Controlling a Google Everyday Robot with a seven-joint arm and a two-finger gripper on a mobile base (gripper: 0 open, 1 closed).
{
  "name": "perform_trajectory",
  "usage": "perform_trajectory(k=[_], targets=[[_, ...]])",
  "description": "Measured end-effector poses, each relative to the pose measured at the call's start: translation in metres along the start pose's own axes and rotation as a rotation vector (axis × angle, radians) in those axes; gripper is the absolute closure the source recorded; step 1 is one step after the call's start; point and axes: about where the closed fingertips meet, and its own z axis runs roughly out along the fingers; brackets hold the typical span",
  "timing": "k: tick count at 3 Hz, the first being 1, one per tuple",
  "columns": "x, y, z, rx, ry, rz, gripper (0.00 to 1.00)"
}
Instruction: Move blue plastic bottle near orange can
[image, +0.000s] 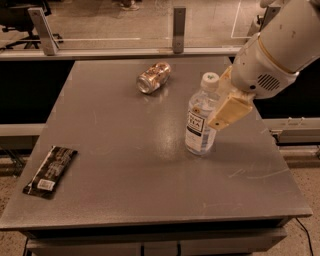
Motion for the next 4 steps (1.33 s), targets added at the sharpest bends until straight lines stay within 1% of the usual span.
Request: perform_trajectory(k=[1, 2, 3, 4], targets=[[-0.013, -0.024, -0.011, 0.035, 0.050, 0.002, 1.00], [-0.043, -0.067, -0.025, 0.077, 0.062, -0.009, 1.00], [-0.078, -0.111, -0.029, 0.115, 0.015, -0.037, 1.00], [-0.088, -0.156, -0.021, 0.136, -0.073, -0.010, 1.00]])
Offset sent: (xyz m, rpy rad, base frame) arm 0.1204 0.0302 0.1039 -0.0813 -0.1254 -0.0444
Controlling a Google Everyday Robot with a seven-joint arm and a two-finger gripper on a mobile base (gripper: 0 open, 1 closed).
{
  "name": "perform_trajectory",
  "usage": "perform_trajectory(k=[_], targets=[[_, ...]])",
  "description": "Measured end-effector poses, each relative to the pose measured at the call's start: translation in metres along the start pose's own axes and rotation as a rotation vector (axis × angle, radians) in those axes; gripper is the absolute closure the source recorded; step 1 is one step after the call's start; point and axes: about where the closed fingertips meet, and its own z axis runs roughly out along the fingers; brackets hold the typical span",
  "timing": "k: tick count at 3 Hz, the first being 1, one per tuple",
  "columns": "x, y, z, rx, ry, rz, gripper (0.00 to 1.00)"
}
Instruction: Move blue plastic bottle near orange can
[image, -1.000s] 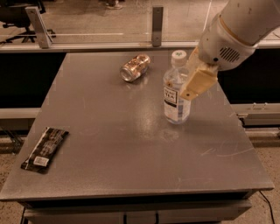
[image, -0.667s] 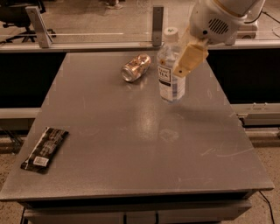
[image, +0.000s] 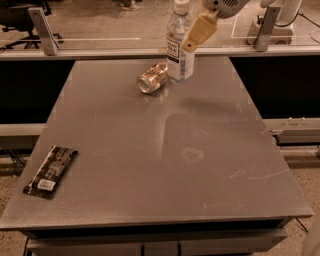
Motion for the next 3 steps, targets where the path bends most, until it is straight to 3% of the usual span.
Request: perform_trajectory(k=[2, 3], targets=[[0.020, -0.043, 0.051, -0.020, -0.029, 0.089, 1.00], [0.031, -0.050, 0.067, -0.035, -0.030, 0.112, 0.83]])
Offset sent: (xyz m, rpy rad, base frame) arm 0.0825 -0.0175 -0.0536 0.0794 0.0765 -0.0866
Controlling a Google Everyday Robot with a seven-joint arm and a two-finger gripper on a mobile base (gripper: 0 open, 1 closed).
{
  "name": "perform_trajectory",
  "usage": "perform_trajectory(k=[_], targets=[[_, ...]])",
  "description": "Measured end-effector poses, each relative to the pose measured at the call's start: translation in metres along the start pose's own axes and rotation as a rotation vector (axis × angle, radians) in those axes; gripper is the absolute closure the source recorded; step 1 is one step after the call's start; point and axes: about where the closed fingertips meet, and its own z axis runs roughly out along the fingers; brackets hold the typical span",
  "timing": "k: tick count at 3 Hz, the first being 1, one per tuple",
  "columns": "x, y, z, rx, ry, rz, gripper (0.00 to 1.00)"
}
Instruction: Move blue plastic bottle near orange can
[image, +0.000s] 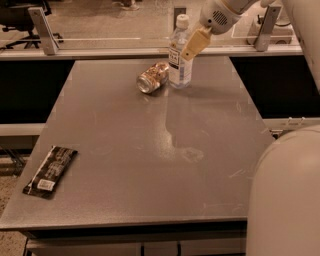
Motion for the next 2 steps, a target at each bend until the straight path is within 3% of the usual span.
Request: perform_trajectory(k=[2], targets=[[0.0123, -0.0048, 0.0202, -0.032, -0.013, 0.002, 0.37]])
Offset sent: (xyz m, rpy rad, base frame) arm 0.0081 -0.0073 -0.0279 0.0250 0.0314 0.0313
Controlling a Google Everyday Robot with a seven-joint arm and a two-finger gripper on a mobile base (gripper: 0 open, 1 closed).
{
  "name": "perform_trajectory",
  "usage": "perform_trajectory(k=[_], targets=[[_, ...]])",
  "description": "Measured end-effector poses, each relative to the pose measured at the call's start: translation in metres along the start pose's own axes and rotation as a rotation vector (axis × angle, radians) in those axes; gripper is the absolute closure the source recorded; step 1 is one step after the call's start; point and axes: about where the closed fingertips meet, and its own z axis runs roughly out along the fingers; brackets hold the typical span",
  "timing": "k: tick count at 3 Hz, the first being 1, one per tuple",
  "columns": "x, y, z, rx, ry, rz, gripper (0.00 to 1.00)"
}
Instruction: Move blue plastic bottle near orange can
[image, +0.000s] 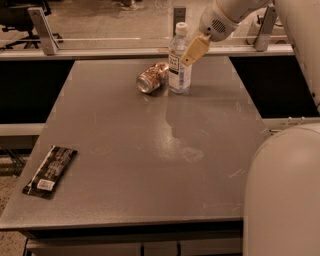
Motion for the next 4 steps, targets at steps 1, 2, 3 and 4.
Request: perform_trajectory(k=[1, 2, 3, 4], targets=[[0.000, 0.003, 0.004, -0.016, -0.009, -0.016, 0.14], [0.004, 0.006, -0.002, -0.029, -0.014, -0.028, 0.00], [0.021, 0.005, -0.022, -0.021, -0.006, -0.016, 0.00], [0.053, 0.005, -0.055, 0.003, 0.008, 0.001, 0.00]])
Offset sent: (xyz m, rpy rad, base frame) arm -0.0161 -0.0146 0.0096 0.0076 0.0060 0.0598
